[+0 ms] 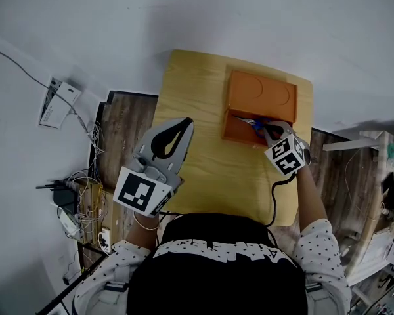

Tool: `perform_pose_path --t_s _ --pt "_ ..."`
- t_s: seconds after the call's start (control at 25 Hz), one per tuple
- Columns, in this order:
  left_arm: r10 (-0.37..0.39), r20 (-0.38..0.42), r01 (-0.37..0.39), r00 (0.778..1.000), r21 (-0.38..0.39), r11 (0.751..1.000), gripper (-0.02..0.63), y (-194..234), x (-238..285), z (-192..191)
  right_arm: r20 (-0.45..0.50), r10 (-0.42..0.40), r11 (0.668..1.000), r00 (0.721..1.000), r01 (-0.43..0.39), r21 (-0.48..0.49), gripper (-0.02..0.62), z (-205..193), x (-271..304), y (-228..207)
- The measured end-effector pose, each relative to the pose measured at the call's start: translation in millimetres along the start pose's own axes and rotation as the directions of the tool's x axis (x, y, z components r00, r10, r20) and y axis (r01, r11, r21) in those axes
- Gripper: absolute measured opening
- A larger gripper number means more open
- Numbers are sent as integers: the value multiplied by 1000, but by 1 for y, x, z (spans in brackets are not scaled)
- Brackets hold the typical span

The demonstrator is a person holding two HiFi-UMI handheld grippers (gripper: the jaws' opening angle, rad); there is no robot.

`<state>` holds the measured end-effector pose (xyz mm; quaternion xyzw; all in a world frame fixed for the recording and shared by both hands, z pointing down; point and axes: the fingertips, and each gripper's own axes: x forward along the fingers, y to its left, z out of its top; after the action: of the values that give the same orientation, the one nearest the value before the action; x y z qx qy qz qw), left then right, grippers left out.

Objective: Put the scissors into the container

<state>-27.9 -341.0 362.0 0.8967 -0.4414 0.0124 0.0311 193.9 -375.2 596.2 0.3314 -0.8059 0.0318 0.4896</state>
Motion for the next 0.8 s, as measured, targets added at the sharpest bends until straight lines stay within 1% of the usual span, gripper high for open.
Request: perform_pose_path --t_s 0.16,0.32,0.52,0.68,0.8 --pt "-16 12 16 1000 5 1000 0 -5 -4 5 78 -90 990 993 81 115 12 11 -18 -6" --pt "-47 16 47 999 19 999 0 -14 -9 8 152 -150 962 977 109 250 14 18 -40 -4" --pt "-89 23 88 996 35 995 0 -24 -18 13 233 -231 926 945 139 352 12 28 -74 3" --pt "-122 28 121 992 43 992 0 -34 -21 16 292 -288 888 912 140 438 12 33 -103 4" --pt "-133 23 132 991 48 990 1 -39 -22 18 328 -324 866 888 138 481 12 36 -123 4"
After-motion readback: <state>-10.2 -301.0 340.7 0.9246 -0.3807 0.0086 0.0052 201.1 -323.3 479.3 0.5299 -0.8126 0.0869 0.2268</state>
